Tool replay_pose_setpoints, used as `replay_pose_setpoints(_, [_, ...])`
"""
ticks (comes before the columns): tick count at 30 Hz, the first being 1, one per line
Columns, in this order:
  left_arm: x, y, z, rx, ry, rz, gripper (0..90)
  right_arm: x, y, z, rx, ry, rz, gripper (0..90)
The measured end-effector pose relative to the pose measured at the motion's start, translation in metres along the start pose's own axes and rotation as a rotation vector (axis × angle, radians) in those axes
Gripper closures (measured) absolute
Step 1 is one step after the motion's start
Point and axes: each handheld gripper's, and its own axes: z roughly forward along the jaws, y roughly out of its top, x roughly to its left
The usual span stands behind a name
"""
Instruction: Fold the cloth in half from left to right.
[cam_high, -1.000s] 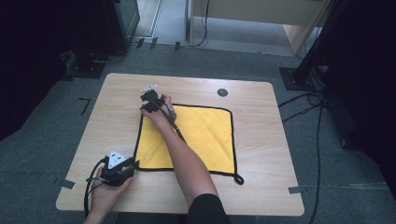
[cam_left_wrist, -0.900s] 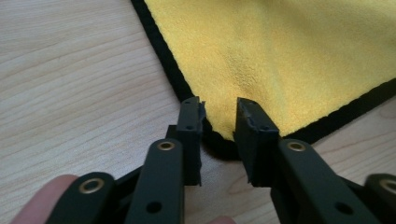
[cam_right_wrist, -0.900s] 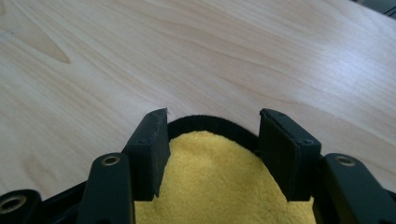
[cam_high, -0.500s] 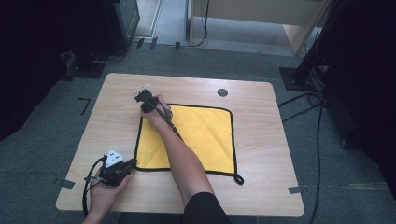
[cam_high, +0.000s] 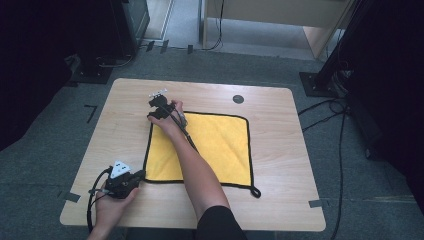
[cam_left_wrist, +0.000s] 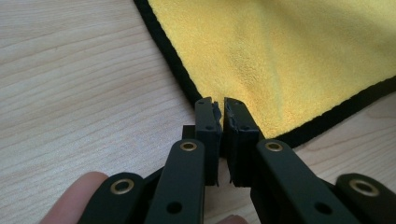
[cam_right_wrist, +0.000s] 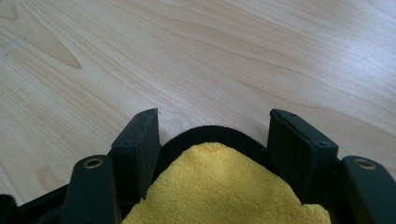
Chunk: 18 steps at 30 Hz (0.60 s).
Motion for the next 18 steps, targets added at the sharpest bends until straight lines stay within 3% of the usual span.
replay_pose_setpoints(2, [0.000,0.000,0.000,0.001,0.001,0.000,84.9,0.001,0.000,0.000,0.000,-0.005,0.003,37.8])
replay_pose_setpoints(3, [0.000,0.000,0.000,-0.001,0.001,-0.001,84.8,0.002,-0.001,-0.003,0.003,-0.010,0.004,49.9])
replay_pose_setpoints(4, [-0.001,0.000,0.000,0.001,0.002,0.000,84.8,0.002,-0.001,-0.003,0.003,-0.010,0.004,49.9])
replay_pose_setpoints(5, [-0.001,0.000,0.000,0.000,0.002,0.001,84.8,0.003,-0.002,-0.006,0.002,-0.007,-0.006,61.1])
replay_pose_setpoints(6, [-0.001,0.000,0.000,0.001,0.003,0.001,84.8,0.003,-0.002,-0.006,0.002,-0.007,-0.006,61.1])
replay_pose_setpoints(7, [-0.001,0.000,0.000,0.000,0.005,0.003,84.9,0.001,-0.003,-0.008,0.009,-0.014,-0.007,74.4])
replay_pose_setpoints(11, [-0.002,0.000,0.000,-0.005,0.012,0.015,86.1,-0.002,-0.003,-0.009,0.015,-0.003,0.009,80.7])
replay_pose_setpoints(14, [-0.004,0.000,-0.012,-0.080,0.006,0.027,87.3,0.002,-0.002,-0.008,-0.008,0.020,-0.007,82.8])
replay_pose_setpoints(18, [0.001,0.000,-0.023,-0.123,0.024,0.016,88.0,0.010,0.007,-0.008,-0.022,0.059,-0.007,83.2])
